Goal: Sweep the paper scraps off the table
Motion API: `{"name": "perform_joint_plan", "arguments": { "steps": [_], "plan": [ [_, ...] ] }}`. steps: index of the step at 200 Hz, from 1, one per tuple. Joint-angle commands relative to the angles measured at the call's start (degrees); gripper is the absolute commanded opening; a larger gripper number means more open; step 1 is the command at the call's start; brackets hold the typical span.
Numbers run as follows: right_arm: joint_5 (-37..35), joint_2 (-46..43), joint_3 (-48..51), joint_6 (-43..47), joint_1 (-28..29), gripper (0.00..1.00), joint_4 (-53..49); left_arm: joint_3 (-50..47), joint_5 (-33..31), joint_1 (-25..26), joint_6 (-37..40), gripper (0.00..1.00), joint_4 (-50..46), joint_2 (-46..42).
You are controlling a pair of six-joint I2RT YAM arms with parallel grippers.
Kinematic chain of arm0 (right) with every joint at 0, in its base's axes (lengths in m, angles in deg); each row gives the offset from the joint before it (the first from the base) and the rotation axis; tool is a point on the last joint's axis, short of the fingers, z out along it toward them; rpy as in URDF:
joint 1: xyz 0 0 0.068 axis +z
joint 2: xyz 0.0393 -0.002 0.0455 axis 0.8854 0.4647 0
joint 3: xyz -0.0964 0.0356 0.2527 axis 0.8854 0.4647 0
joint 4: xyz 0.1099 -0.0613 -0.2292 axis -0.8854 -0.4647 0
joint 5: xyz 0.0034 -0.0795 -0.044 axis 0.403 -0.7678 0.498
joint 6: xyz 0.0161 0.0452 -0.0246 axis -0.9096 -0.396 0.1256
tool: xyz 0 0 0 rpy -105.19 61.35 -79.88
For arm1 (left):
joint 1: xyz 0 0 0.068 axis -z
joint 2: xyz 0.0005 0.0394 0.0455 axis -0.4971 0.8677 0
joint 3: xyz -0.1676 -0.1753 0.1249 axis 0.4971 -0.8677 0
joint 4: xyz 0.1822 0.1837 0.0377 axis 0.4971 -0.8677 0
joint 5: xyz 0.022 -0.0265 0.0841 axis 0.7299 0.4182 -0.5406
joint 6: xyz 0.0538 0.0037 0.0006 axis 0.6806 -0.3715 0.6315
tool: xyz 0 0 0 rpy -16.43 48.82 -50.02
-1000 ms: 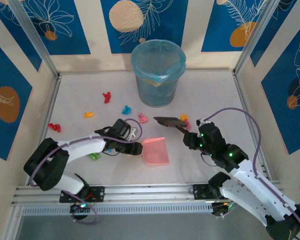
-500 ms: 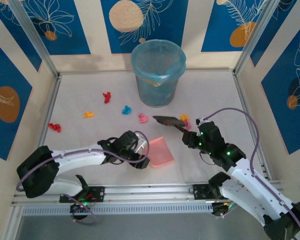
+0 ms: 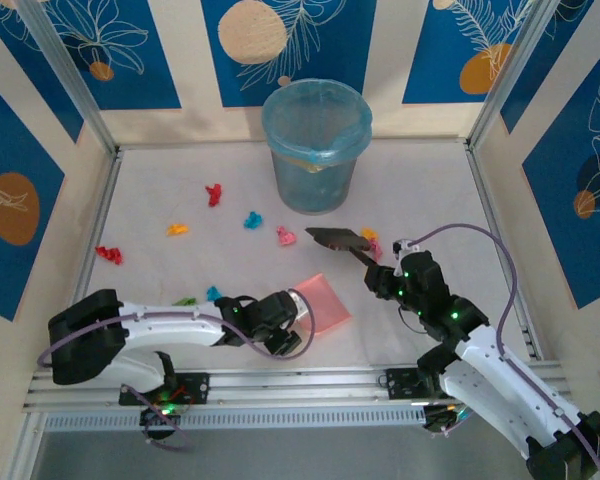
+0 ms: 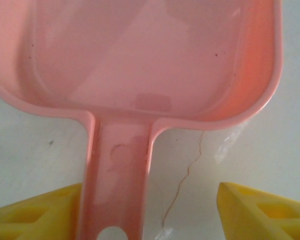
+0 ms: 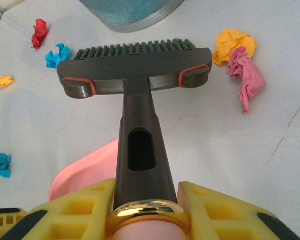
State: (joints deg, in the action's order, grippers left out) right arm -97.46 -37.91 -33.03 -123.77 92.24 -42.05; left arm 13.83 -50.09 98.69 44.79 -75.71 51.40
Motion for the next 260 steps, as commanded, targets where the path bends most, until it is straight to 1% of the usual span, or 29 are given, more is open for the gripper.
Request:
{"name": "perform_joint_plan", "arguments": {
  "steps": [1, 17, 40, 56, 89, 107, 147, 189, 224, 260],
  "plan": [
    [0.59, -1.86, 0.94, 1.2, -0.55, 0.0, 4.65, 0.41, -6.86, 1.64, 0.63, 0.61, -1.62, -0.14],
    [0.59, -2.33, 1.4, 1.2, -0.66, 0.0, 5.05, -1.29, -7.5, 1.78, -0.6, 0.59, -0.23, -1.7],
    [0.93, -2.33, 1.73, 1.25, -0.67, 0.0, 5.36, -5.14, -6.87, 2.03, -1.29, 0.63, 3.86, -6.03],
    [1.2, -2.24, 1.91, 1.29, -0.77, 0.0, 5.28, -7.95, -6.92, 2.13, -1.63, 0.68, 6.04, -9.56],
    [1.48, -2.48, 2.02, 1.29, -0.86, 0.0, 5.16, -11.33, -8.22, 2.37, -5.2, 0.69, 8.64, -13.87],
    [1.61, -2.54, 2.15, 1.28, -0.84, 0.0, 5.35, -11.96, -9.01, 3.1, -7.84, 0.68, 10.46, -12.65],
    [1.73, -2.52, 2.45, 1.29, -0.85, 0.0, 5.88, -13.07, -14.54, 6.09, -10.56, 0.68, 17.55, -7.41],
    [2.16, -2.21, 2.68, 1.56, -1.01, 0.0, 6.5, -17.61, -16.2, 6.09, -6.72, 0.65, 29.86, -5.66],
    [2.47, -1.76, 2.77, 1.6, -1.02, 0.0, 6.81, -20.37, -14.11, 6.09, -4.85, 0.58, 36.82, -5.63],
    [2.35, -1.78, 2.85, 1.51, -1.09, 0.0, 6.77, -20.03, -13.9, 6.1, -4.26, 0.49, 36.92, -4.72]
  ]
}}
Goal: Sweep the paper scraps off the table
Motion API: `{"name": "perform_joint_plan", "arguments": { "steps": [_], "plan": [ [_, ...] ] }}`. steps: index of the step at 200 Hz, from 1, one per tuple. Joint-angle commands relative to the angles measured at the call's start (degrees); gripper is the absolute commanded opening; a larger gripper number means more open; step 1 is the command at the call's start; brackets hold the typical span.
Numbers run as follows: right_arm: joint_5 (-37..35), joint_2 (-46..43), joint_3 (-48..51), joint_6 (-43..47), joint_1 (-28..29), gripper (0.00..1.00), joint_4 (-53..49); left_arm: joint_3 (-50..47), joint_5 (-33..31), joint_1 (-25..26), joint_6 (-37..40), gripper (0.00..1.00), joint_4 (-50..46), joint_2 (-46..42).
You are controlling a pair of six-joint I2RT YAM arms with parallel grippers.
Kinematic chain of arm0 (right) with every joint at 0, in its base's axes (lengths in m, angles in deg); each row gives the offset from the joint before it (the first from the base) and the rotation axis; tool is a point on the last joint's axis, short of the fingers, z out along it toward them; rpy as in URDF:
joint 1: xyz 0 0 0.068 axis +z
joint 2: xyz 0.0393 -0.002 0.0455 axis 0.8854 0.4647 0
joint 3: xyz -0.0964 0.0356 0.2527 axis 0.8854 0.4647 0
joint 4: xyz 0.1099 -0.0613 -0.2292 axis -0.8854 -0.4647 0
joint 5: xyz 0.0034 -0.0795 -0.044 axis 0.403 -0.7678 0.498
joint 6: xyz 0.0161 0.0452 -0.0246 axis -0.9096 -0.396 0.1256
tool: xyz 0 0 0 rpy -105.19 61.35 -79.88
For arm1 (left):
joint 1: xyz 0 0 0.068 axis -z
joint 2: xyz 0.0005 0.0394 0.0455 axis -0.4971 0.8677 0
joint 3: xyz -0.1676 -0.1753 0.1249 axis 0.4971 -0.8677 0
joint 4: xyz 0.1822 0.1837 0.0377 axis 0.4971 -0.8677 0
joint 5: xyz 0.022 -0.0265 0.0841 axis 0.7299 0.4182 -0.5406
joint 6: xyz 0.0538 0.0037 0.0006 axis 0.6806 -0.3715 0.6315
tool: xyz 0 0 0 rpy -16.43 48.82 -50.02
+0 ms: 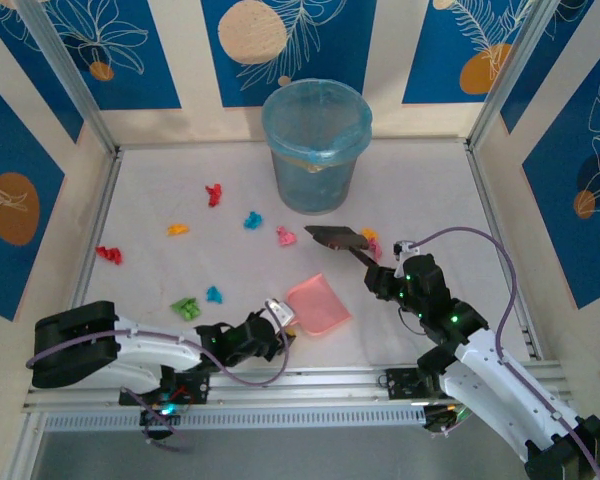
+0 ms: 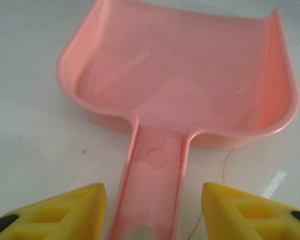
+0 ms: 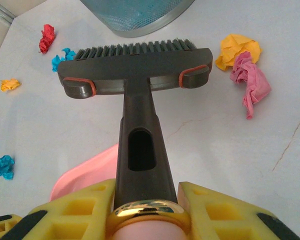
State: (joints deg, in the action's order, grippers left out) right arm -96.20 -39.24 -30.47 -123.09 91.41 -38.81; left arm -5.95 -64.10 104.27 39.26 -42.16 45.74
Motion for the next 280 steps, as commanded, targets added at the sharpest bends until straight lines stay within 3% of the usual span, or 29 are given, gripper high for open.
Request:
{"name": "perform_joint_plan", "arguments": {
  "steps": [1, 57, 118, 180, 241, 280],
  "plan": [
    [1.08, -0.46, 0.27, 0.86, -0.26, 0.0, 3.53, -0.25, 0.09, 0.52, 1.27, 0.48, 3.37, 0.97],
    [0.73, -0.95, 0.17, 0.61, -0.34, 0.0, 3.01, -0.38, 0.1, 0.56, 0.45, 0.42, 2.93, 1.34],
    [0.42, -1.28, 0.21, 0.27, -0.37, 0.0, 2.5, 0.27, -1.18, 0.52, -1.58, 0.23, 2.09, 0.44],
    [-0.33, -2.53, 0.39, 0.26, -0.8, 0.0, 2.07, 2.81, -3.8, 0.51, -3.86, 0.12, -2.61, -5.3],
    [-3.05, -8.42, 0.34, -2.6, -1.13, 0.0, -0.96, 19.16, -5.56, -0.14, -4.75, 0.02, -27.02, -12.81],
    [-4.11, -11.48, -0.29, -6.44, -4.26, 0.0, -4.6, 33.87, -5.92, -1.92, -2.78, 0.0, -39.58, -9.62]
  ]
}}
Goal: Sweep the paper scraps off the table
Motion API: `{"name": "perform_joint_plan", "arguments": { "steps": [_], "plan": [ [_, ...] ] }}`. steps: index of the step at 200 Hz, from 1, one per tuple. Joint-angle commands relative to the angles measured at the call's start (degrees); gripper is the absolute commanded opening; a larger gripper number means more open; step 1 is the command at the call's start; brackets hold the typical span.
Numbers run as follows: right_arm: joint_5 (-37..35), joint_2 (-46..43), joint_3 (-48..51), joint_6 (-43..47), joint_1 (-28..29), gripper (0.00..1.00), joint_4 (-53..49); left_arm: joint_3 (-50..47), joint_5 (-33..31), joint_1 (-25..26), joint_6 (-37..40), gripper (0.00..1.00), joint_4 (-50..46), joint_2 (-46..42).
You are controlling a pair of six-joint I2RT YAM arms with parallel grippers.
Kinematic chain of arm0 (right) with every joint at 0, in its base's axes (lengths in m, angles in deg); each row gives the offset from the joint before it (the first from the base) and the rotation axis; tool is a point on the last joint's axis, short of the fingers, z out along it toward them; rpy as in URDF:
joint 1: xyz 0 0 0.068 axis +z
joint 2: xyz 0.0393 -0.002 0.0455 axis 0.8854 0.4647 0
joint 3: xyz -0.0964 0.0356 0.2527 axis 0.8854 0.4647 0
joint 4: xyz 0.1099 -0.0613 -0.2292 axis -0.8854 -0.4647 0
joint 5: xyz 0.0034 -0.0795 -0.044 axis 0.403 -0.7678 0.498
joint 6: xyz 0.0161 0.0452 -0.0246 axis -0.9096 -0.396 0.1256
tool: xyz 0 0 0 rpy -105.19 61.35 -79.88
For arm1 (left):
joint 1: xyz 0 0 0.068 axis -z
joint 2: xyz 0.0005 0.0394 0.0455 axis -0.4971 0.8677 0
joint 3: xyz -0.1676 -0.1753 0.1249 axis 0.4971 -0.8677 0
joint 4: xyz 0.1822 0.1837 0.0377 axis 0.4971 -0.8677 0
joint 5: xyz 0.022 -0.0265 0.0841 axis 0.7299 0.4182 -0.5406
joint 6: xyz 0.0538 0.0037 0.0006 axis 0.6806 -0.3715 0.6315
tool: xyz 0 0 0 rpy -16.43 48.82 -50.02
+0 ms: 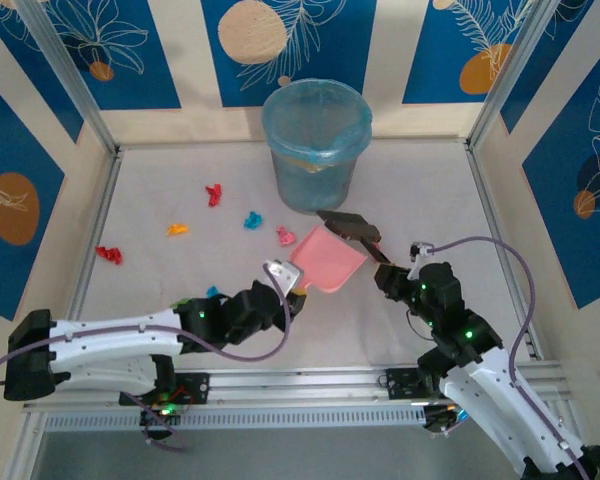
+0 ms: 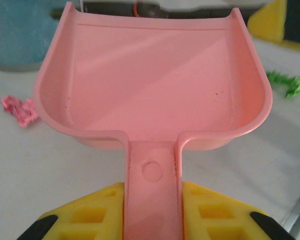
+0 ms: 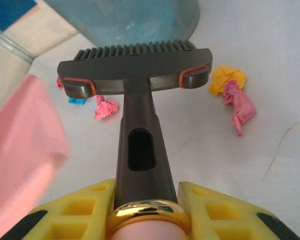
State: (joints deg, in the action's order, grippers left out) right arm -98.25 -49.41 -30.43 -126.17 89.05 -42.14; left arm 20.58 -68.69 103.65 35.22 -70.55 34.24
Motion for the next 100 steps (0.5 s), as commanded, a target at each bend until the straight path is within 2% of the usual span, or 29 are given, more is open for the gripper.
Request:
{"name": "perform_joint_plan", "arguments": {
  "steps": [1, 19, 54, 79, 100],
  "plan": [
    [-2.05, -1.35, -0.41, -3.48, -2.02, 0.0, -1.43, 7.63, -1.19, -1.41, 1.27, 0.0, -11.38, 2.09],
    [-3.19, -0.9, -2.05, -6.67, -4.29, 0.0, -5.09, 12.54, 2.75, -4.64, 0.8, 0.0, -13.49, 6.51],
    [-7.1, 0.12, -7.05, -10.89, -8.99, 0.0, -14.37, 16.52, 15.57, -11.9, -2.44, 0.0, -12.22, 14.89],
    [-7.02, 3.2, -12.41, -10.99, -12.22, 0.0, -19.92, 13.42, 14.06, -12.61, -2.12, 0.0, -8.05, 16.33],
    [-5.25, 7.52, -17.51, -11.53, -14.59, 0.0, -23.69, 8.1, 15.34, -12.17, 2.19, 0.0, -0.81, 15.8]
  ]
}}
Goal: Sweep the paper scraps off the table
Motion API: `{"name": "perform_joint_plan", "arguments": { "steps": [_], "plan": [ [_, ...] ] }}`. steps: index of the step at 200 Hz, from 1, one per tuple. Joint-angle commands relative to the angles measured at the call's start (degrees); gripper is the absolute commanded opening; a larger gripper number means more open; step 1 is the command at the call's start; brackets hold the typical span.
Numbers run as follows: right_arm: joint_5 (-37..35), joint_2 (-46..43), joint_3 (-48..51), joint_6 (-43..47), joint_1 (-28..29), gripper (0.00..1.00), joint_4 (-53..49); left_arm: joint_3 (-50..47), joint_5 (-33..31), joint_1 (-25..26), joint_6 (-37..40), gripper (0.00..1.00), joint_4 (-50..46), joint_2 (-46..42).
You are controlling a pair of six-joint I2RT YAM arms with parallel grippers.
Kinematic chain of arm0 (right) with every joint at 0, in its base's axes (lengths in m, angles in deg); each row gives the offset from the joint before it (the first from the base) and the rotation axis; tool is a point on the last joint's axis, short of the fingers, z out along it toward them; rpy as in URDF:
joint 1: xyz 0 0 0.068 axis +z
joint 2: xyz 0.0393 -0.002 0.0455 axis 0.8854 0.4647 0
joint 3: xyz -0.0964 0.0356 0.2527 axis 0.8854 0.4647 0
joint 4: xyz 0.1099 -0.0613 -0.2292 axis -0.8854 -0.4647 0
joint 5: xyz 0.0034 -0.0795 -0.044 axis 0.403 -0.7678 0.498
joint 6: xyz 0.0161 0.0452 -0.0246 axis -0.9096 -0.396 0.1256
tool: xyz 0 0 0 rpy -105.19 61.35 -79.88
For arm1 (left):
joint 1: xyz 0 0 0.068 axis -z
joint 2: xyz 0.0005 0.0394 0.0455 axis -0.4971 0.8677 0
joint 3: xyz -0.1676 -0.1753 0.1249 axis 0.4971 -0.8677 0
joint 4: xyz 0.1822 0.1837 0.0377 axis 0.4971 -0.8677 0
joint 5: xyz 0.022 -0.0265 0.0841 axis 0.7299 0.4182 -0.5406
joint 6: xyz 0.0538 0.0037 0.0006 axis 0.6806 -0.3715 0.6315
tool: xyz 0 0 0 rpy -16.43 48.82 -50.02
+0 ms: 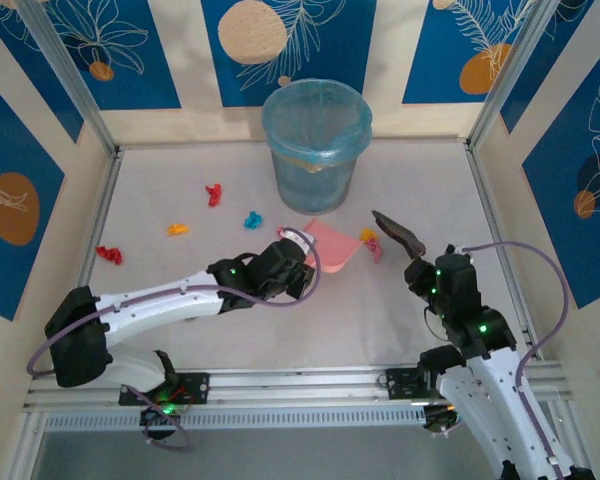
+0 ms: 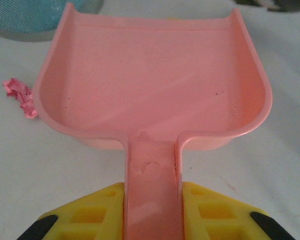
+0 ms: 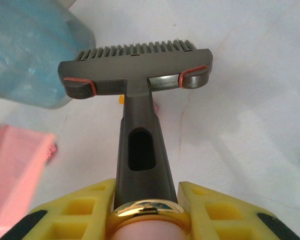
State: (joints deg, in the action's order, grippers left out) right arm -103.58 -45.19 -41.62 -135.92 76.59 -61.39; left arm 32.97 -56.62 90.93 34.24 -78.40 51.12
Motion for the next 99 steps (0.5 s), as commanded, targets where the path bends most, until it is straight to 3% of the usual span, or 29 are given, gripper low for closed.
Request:
{"name": "perform_joint_plan", "arguments": {
  "steps": [1, 25, 70, 99],
  "plan": [
    [0.23, 3.6, -6.6, -1.81, -2.23, 0.0, -4.55, -4.51, 3.25, 0.56, 3.46, 0.0, 7.28, -1.1],
    [1.26, 10.6, -13.7, -3.99, -4.32, 0.0, -10.11, -4.39, 1.97, 0.75, 5.95, 0.0, 5.59, 0.16],
    [4.59, 20.87, -25.76, -5.11, -4.88, 0.0, -16.15, -1.19, 8.83, 1.08, 6.92, 0.0, 3.32, 5.68],
    [6.29, 24.31, -29.3, -6.29, -4.35, 0.0, -16.86, -0.25, 9.92, 1.41, 8.36, 0.0, 3.08, 7.89]
  ]
}}
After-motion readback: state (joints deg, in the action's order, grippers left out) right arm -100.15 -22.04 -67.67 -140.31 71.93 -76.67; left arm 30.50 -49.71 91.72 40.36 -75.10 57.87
